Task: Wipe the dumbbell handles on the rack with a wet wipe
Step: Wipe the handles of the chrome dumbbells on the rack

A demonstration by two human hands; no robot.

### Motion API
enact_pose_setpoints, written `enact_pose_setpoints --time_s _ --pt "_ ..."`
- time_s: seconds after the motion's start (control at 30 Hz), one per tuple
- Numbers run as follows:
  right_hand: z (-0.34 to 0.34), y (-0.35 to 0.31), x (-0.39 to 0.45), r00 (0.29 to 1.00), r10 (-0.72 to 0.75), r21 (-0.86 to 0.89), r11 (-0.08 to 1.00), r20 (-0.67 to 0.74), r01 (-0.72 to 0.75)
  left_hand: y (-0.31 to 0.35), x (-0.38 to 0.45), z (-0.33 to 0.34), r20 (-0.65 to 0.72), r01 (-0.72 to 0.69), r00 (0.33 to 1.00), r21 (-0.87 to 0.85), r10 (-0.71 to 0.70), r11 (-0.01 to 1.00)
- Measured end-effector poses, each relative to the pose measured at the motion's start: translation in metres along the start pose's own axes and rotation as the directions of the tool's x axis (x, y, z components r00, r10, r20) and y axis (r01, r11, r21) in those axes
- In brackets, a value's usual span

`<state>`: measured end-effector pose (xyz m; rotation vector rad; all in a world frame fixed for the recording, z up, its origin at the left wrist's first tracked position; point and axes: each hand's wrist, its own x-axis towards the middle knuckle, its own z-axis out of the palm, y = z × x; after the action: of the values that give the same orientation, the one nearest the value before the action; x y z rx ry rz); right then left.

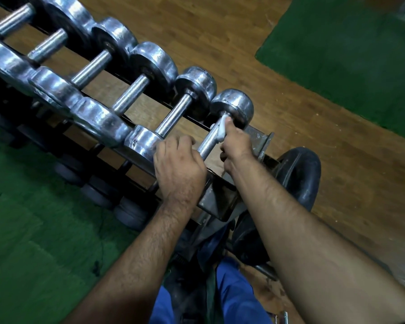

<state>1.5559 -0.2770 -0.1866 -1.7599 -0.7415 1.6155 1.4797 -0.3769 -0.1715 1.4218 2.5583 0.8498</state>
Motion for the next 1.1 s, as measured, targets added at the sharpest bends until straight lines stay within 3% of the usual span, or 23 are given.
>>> enact_pose_setpoints --time_s 0.2,0.3,0.37,0.57,0.67,0.8,0.9,0.97,1.03,1.1 --pt "-0.006 0.030 -0.005 0.945 0.173 0.187 0.955 0.279 -0.230 -0.001 0.000 0.000 0.016 -0.006 1.000 0.022 0.006 1.000" --pt "-0.005 0.023 0.002 0.933 0.110 0.407 0.877 0.344 -0.254 -0.001 -0.003 0.004 0.014 -0.013 1.000 0.041 0.012 0.999" --pt "-0.003 0.019 0.006 0.922 0.096 0.457 0.846 0.376 -0.274 -0.001 -0.004 0.006 0.010 -0.027 1.000 0.038 0.027 0.999" --pt "-0.014 0.022 -0.018 0.943 0.108 0.088 0.986 0.313 -0.142 -0.004 0.001 0.003 0.014 0.001 1.000 -0.025 -0.001 1.000" --pt "-0.012 0.023 -0.022 0.970 0.067 0.066 0.994 0.235 -0.085 -0.003 0.000 0.002 0.022 0.002 1.000 -0.024 -0.002 1.000" --pt "-0.010 0.033 -0.031 0.936 0.104 0.136 0.978 0.335 -0.157 -0.003 0.002 0.000 0.029 -0.016 0.999 -0.066 0.018 0.998" --pt "-0.024 0.027 -0.032 0.885 0.193 -0.166 0.977 0.425 -0.134 -0.004 0.003 0.001 0.011 -0.014 1.000 -0.092 0.015 0.996" --pt "-0.031 0.026 -0.033 0.849 0.256 -0.253 0.956 0.463 -0.150 -0.003 0.003 0.002 0.011 -0.001 1.000 -0.104 0.002 0.995" --pt "-0.028 0.022 -0.029 0.834 0.261 -0.141 0.965 0.486 -0.220 -0.003 0.003 0.000 0.025 -0.006 1.000 -0.090 0.008 0.996" --pt "-0.021 0.017 -0.020 0.846 0.229 0.087 0.948 0.480 -0.306 -0.003 0.003 -0.001 0.034 -0.024 0.999 -0.072 0.027 0.997"
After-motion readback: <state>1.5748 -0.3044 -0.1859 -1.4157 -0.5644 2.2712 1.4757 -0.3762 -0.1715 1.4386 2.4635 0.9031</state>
